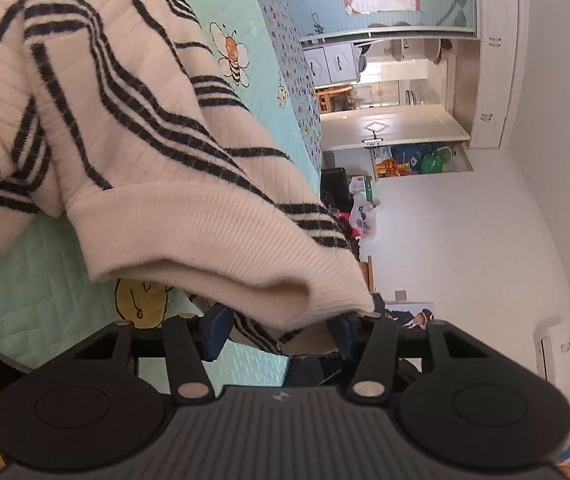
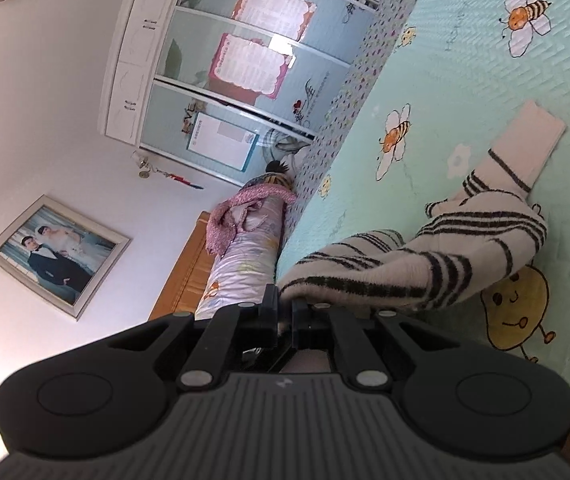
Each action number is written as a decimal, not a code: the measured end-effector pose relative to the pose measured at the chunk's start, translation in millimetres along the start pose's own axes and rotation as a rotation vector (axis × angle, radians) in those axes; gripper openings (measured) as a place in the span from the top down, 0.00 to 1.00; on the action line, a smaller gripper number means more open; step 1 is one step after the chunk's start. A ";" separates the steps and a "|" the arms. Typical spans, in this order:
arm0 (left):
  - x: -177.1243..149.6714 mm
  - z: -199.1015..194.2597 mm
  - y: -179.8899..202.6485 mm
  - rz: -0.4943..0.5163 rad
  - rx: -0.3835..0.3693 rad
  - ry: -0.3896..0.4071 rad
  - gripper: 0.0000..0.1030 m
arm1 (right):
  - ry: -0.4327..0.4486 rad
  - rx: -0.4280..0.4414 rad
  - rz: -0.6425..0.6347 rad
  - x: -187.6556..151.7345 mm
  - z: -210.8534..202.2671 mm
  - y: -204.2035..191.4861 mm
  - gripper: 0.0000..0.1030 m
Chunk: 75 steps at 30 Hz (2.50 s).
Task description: Fold clothes
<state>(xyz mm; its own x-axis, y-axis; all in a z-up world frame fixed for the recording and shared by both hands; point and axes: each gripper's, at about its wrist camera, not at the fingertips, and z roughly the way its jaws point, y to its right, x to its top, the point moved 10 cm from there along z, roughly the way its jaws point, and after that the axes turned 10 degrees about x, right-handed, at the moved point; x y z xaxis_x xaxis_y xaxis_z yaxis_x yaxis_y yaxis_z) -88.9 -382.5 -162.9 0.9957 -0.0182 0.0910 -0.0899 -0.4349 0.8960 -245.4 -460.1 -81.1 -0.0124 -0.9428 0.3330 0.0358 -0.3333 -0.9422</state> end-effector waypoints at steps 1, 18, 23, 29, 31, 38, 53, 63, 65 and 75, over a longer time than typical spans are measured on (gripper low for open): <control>0.4 -2.8 -1.7 -0.005 -0.001 0.003 0.48 | 0.006 -0.002 0.014 0.2 0.3 1.5 0.93; -7.3 -29.5 -11.6 -0.059 -0.022 0.011 0.48 | 0.055 -0.113 0.117 0.2 0.0 36.6 0.92; -7.1 -23.6 -16.1 -0.085 0.006 0.003 0.48 | 0.041 -0.101 0.181 -4.4 0.0 45.2 0.92; -1.3 -22.7 -15.9 -0.106 0.028 0.027 0.47 | 0.016 -0.079 0.246 -14.1 3.6 45.7 0.92; 7.5 -23.5 -19.3 -0.122 0.056 0.062 0.46 | -0.004 -0.076 0.267 -22.7 3.8 46.2 0.92; 21.0 -17.7 -23.1 -0.121 0.067 0.058 0.65 | -0.082 -0.130 0.152 -41.7 5.5 36.5 0.87; 110.1 -110.9 13.8 0.185 0.105 0.377 0.91 | 0.027 -0.243 -0.023 -6.6 -55.0 39.9 0.67; 168.6 -325.2 28.0 0.437 0.157 0.697 0.91 | -0.031 -0.214 -0.184 1.2 -20.7 17.8 0.66; 170.6 -341.5 -5.0 0.357 0.188 0.693 0.91 | -0.077 -0.214 -0.221 -4.2 -2.5 14.2 0.64; 162.7 -288.4 -150.0 -0.039 0.288 0.540 0.88 | -0.386 -0.247 -0.424 -38.3 140.8 8.4 0.30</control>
<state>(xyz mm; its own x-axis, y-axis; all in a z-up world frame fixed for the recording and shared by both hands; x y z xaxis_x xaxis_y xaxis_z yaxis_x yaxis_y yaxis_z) 79.9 -60.5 -157.1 0.8391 0.4282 0.3355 0.0310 -0.6534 0.7564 -104.0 -426.7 -96.5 0.3885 -0.6756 0.6266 -0.1258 -0.7125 -0.6903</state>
